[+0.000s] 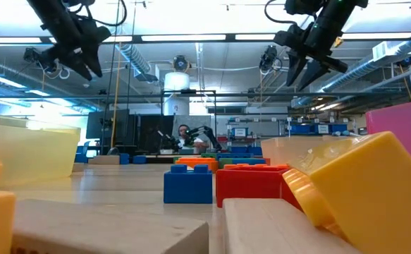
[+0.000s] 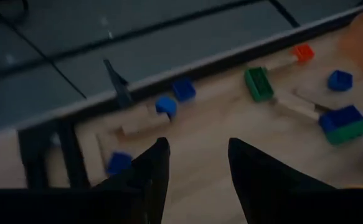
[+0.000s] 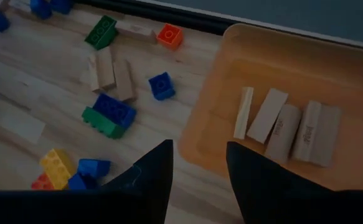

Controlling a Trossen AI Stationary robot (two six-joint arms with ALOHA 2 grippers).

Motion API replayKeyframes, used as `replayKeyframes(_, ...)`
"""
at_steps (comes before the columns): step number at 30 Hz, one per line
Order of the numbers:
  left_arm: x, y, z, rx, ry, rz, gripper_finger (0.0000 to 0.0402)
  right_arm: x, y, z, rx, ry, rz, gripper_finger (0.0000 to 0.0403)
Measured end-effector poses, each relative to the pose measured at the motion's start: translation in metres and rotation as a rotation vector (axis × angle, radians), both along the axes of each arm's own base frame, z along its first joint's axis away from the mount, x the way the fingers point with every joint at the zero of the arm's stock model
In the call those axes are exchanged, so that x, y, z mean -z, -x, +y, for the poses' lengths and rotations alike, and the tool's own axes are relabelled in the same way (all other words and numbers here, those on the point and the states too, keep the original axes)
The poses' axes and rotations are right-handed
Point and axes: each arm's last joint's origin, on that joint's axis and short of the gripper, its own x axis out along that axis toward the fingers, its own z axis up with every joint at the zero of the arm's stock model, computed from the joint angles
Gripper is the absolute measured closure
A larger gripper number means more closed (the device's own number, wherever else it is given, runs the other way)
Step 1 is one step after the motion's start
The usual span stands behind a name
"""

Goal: Sort blocks by size
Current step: Put the small blue game piece into the red bin

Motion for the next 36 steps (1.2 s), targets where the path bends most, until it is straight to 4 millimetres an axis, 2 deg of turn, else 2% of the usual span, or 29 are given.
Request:
replayKeyframes(6, 0.014, -0.024, -0.003, 0.062, 0.177, -0.028, 0.0231, 0.001, 0.001, 0.001, -0.076, 0.005, 0.039, 0.0242)
replayKeyframes(10, 0.026, -0.044, -0.006, 0.122, 0.231, 0.034, 0.0231, 0.003, 0.002, 0.003, -0.132, -0.011, 0.068, 0.0241)
replayKeyframes(17, 0.048, -0.067, -0.014, 0.341, 0.403, 0.163, 0.0231, 0.004, 0.004, 0.004, -0.185, -0.002, 0.122, 0.0242)
replayKeyframes(22, 0.064, -0.075, -0.023, 0.706, 0.368, 0.456, 0.0232, 0.004, 0.004, 0.004, -0.200, 0.010, 0.122, 0.0242)
replayKeyframes(25, 0.073, -0.078, -0.026, 0.854, 0.364, 0.571, 0.0232, 0.004, 0.004, 0.004, -0.201, 0.011, 0.121, 0.0243)
replayKeyframes(30, 0.095, -0.081, -0.028, 0.930, 0.390, 0.651, 0.0232, 0.004, 0.003, 0.005, -0.199, 0.007, 0.115, 0.0241)
replayKeyframes(36, 0.122, -0.076, -0.029, 0.925, 0.408, 0.690, 0.0232, 0.004, 0.000, 0.010, -0.216, 0.011, 0.113, 0.0243)
